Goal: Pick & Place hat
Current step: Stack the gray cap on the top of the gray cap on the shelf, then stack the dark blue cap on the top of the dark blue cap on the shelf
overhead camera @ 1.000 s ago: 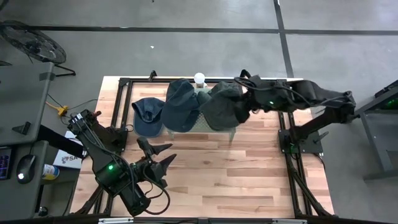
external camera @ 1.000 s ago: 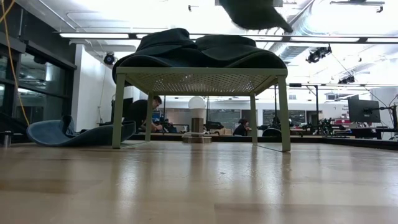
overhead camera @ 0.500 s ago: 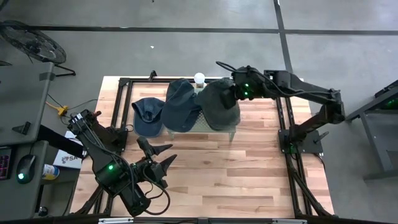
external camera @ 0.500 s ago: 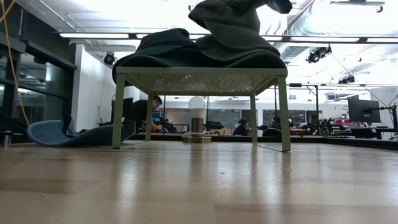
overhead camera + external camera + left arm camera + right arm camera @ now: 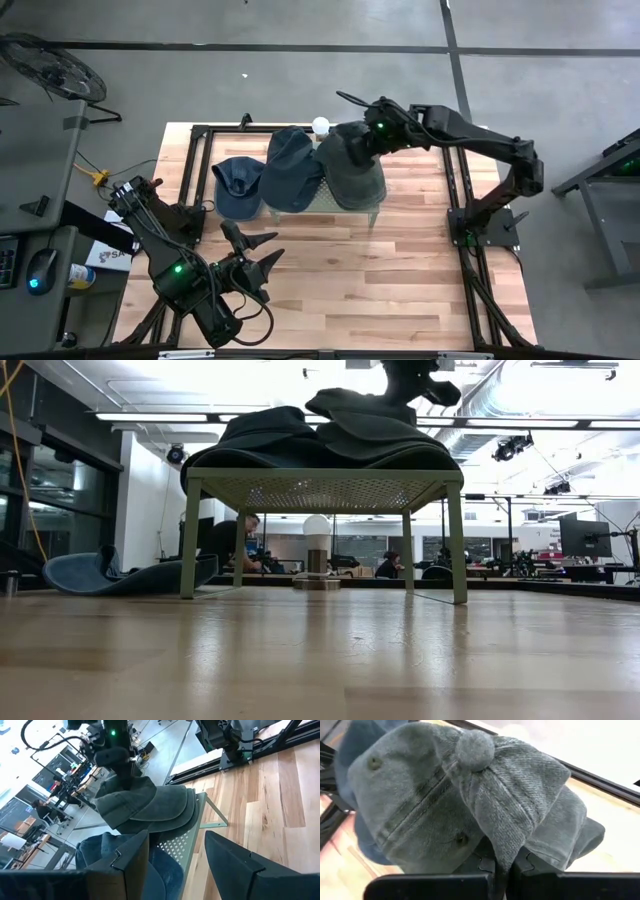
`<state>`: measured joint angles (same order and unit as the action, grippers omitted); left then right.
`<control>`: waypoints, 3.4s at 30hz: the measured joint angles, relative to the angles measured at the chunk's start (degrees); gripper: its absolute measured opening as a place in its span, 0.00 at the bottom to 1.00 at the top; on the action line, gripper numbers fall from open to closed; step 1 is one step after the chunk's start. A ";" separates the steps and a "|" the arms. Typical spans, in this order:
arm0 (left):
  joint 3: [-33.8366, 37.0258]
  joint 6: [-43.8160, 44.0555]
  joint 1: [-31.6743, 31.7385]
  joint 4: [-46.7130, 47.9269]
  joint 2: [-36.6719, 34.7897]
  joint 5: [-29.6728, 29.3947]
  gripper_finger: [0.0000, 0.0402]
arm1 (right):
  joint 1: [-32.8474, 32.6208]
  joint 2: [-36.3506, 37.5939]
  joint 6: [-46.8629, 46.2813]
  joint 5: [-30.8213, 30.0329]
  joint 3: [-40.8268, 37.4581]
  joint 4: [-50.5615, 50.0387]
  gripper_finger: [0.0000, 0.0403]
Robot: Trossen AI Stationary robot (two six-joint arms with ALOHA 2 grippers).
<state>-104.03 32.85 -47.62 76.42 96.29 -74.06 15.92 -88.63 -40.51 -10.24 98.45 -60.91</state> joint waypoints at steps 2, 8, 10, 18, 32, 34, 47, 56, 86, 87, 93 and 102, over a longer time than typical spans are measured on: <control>0.00 0.01 0.00 0.00 0.00 0.00 0.47 | 0.00 -0.64 0.06 -0.15 0.00 -0.08 0.00; 0.00 0.02 0.00 0.00 0.00 0.04 0.47 | 0.26 -1.10 0.87 -0.53 0.00 -0.09 0.01; 0.00 0.03 0.00 0.00 0.00 0.06 0.47 | 0.26 -1.04 1.12 -0.26 0.00 -0.14 0.03; 0.00 0.45 0.00 -0.02 0.00 0.24 0.47 | 0.22 -0.95 3.47 0.81 0.00 -0.35 0.18; 0.00 0.67 0.02 -0.09 0.00 1.81 0.47 | -0.20 6.80 3.93 3.18 0.04 -0.97 0.44; 0.00 0.69 0.02 -0.06 0.00 1.95 0.47 | -0.75 8.73 4.28 3.93 0.05 -1.00 0.44; 1.10 12.59 2.48 13.32 -2.72 8.56 0.47 | -17.45 17.18 6.01 -8.39 0.11 -6.62 0.44; 1.29 17.07 12.56 13.80 -9.35 30.14 0.47 | -32.53 15.97 3.53 -16.73 0.11 -8.56 0.44; 18.98 15.14 12.77 3.01 2.76 48.88 0.47 | -58.38 -0.77 -4.50 -34.71 0.02 -12.40 0.44; 21.36 15.18 12.59 0.91 2.52 49.61 0.47 | -58.47 -1.18 -4.50 -34.69 0.02 -12.23 0.44; 33.64 14.14 12.63 -15.88 1.79 53.84 0.47 | -59.38 -2.44 -4.50 -35.41 0.02 -11.16 0.44; 45.77 21.03 8.22 -22.91 1.29 50.28 0.47 | -61.45 -2.50 -5.49 -35.85 0.02 -10.62 0.44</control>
<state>-58.25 53.88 -39.39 53.51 97.58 -23.79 -45.53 -91.13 -46.00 -46.09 98.48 -71.53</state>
